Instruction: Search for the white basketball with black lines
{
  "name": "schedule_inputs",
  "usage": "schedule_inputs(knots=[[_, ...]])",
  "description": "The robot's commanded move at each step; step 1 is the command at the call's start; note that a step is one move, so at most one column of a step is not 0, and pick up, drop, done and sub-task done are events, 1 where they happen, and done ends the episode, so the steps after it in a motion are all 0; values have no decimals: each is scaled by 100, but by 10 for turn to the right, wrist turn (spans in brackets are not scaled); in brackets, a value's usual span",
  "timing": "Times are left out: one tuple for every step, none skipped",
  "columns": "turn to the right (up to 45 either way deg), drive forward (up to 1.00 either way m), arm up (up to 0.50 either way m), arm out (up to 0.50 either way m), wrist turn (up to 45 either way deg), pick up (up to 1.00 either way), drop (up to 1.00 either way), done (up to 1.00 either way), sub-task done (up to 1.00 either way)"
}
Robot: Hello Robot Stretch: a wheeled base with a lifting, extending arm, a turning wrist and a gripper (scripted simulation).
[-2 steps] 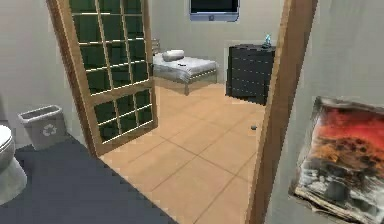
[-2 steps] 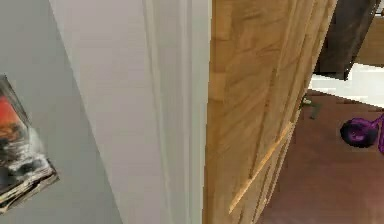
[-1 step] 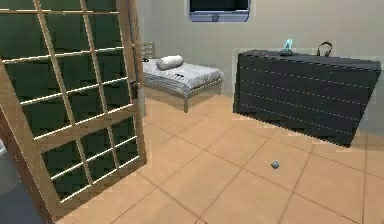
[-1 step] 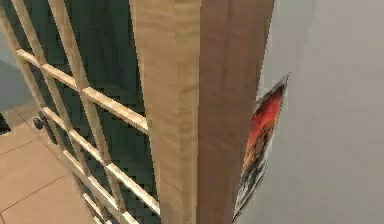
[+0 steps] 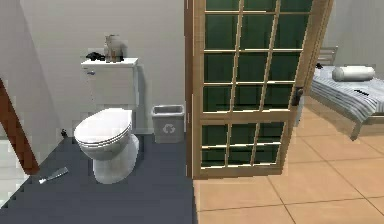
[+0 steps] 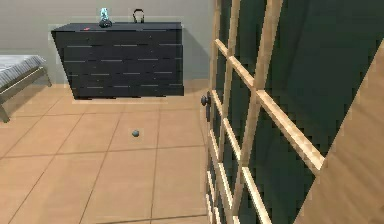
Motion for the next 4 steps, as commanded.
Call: schedule_inputs(knots=[[-120, 0, 0, 0, 0, 0, 0, 0, 0], [0, 25, 0, 0, 0, 0, 0, 0, 0], [450, 0, 0, 0, 0, 0, 0, 0, 0], [450, 0, 0, 0, 0, 0, 0, 0, 0]])
